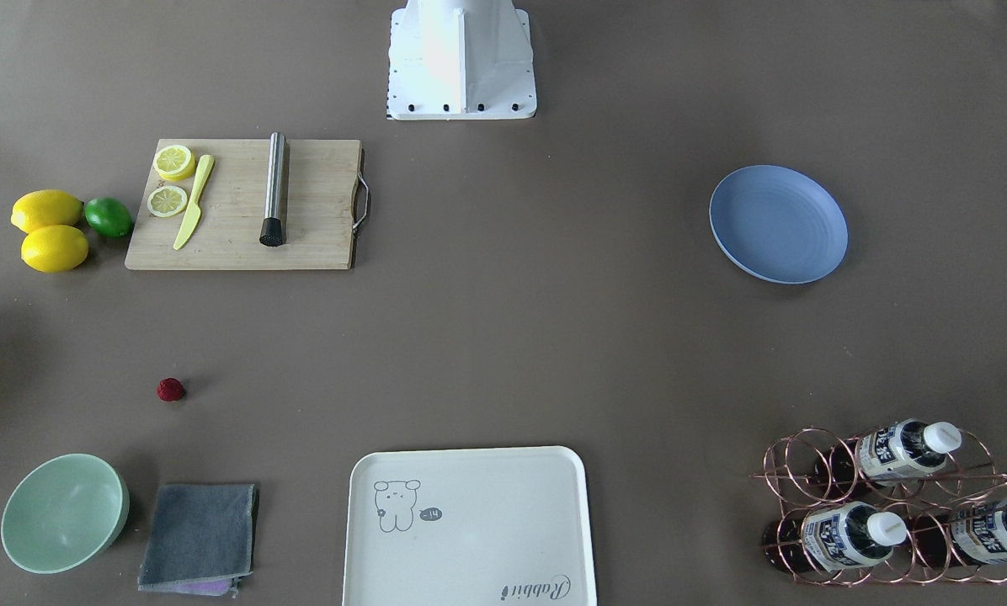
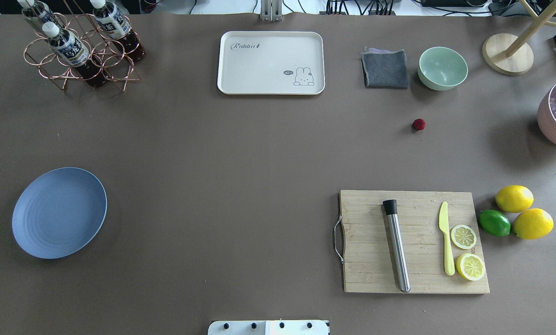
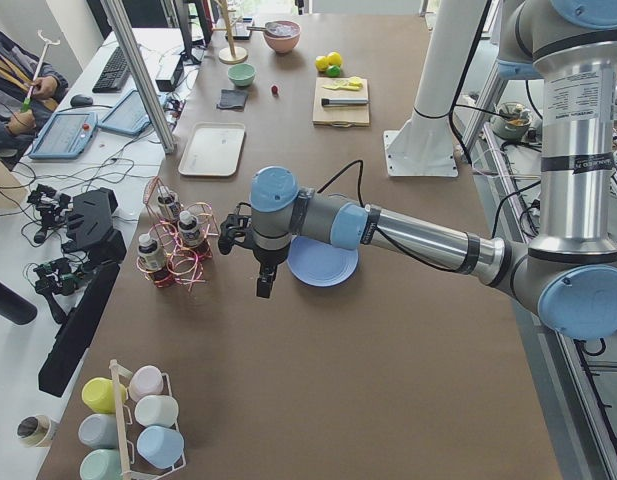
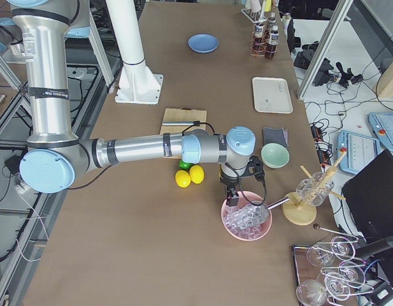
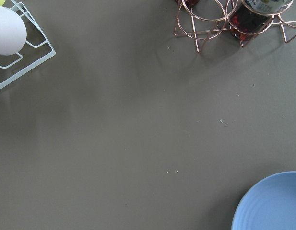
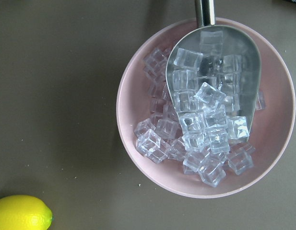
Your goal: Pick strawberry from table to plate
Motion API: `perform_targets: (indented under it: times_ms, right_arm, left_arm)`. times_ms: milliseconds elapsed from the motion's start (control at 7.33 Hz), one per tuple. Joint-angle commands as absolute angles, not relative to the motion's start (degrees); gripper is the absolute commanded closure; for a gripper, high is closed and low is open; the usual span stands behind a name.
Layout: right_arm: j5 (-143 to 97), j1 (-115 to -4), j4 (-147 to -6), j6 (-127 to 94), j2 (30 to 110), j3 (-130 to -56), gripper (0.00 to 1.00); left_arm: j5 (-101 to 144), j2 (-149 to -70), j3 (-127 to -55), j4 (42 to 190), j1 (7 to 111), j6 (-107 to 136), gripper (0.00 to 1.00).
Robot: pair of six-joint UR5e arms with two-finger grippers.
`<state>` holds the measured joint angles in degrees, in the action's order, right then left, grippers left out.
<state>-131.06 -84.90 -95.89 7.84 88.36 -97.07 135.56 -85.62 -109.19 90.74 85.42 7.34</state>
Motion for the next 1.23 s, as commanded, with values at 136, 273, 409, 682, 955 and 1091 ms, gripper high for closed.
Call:
perform_targets:
  times_ms: [136, 273, 409, 682, 955, 1091]
  right_arm:
    - [-131.0, -84.8, -95.9, 7.8, 88.3, -97.3, 0.0]
    - [-131.0, -84.8, -95.9, 7.8, 88.2, -97.4, 0.0]
    - [-131.0, -84.8, -95.9, 7.8, 88.3, -97.3, 0.0]
    - [-131.1, -84.8, -95.9, 7.8, 88.3, -97.6, 0.0]
    - [-132.0, -84.8, -95.9, 7.7, 88.5, -98.0, 0.0]
    - [-132.5, -84.7, -95.9, 7.8, 88.6, -97.9, 0.0]
  left_arm:
    - [135.7, -85.0, -109.2, 90.9, 85.4, 7.2, 0.03]
    - [135.7, -84.8, -109.2, 91.0, 85.4, 7.2, 0.03]
    - [135.7, -84.8, -109.4, 91.0, 85.4, 7.2, 0.03]
    - [135.8, -84.8, -109.7, 91.0, 85.4, 7.4, 0.03]
    - [136.2, -84.0, -111.0, 91.0, 85.4, 7.6, 0.03]
    - [138.9, -82.3, -111.5, 91.7, 85.4, 7.1, 0.03]
